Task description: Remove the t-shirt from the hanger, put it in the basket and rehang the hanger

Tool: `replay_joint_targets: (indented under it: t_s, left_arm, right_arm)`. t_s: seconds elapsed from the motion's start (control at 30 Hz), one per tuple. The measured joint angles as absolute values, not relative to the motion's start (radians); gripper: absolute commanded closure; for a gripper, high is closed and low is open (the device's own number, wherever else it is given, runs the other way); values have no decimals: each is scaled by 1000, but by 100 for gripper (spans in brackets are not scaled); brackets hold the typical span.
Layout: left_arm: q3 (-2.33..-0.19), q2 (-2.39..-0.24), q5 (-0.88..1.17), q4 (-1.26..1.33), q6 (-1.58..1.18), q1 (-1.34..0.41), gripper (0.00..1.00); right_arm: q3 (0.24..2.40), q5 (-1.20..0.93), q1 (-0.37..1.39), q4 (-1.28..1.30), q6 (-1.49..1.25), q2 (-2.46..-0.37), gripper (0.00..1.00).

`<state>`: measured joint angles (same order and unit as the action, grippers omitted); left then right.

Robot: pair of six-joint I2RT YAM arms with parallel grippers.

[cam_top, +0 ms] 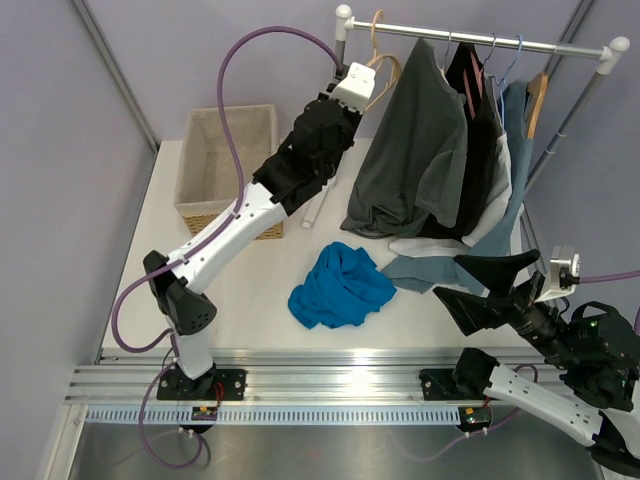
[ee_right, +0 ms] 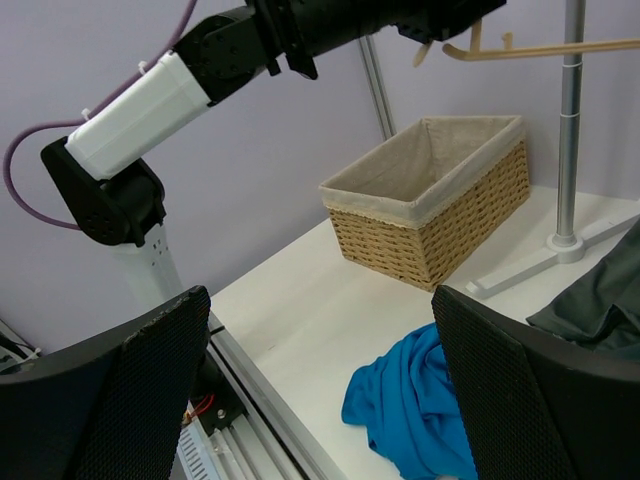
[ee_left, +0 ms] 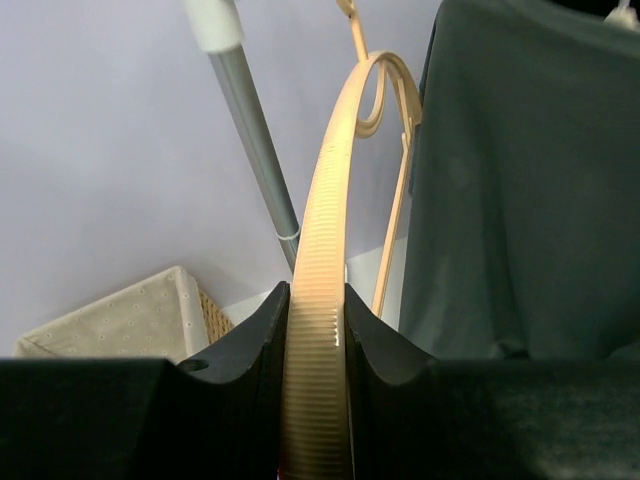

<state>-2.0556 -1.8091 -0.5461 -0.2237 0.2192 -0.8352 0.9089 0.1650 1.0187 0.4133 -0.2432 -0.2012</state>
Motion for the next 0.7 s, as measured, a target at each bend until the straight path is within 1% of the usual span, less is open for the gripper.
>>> replay_joint_targets:
  t_s: [0.17, 0.2, 0.23, 0.27, 0.3, 0.33, 0.37, 0.43, 0.47, 0.6, 0.7]
  left_arm:
    - [-2045, -1837, -534, -210, 221, -824, 100]
    - [-2041, -1835, -530, -203, 219, -824, 90]
    - [-2029, -1830, -527, -193, 216, -824, 75]
    - [-2016, -1824, -523, -187, 213, -824, 55]
    - [-2003, -1818, -516, -184, 208, -824, 24]
    - [-1988, -1809, -505, -186, 208, -824, 16]
    - [-1972, -1800, -498, -185, 202, -824, 11]
    - [-1929, -1766, -477, -191, 187, -825, 3]
    - [-1903, -1746, -467, -194, 181, -825, 2]
    - [-1768, -1604, -427, -220, 139, -830, 1]
    - [-1631, -1436, -403, -245, 93, -836, 1]
  right_arm:
    - [908, 163, 1019, 409, -243, -191, 0]
    - [908, 163, 1019, 408, -243, -191, 1]
    - [908, 163, 1019, 408, -243, -191, 1]
    - [908, 162, 1019, 408, -243, -191, 0]
    - [908, 162, 1019, 408, -243, -191, 1]
    - [908, 162, 1019, 408, -243, -191, 1]
    - [908, 162, 1019, 408, -243, -191, 0]
    - [908, 162, 1019, 408, -243, -191, 1]
    - [908, 162, 1019, 408, -243, -191, 0]
    - [900, 163, 1019, 399, -242, -191, 0]
    - [888, 165, 1019, 386, -239, -192, 1]
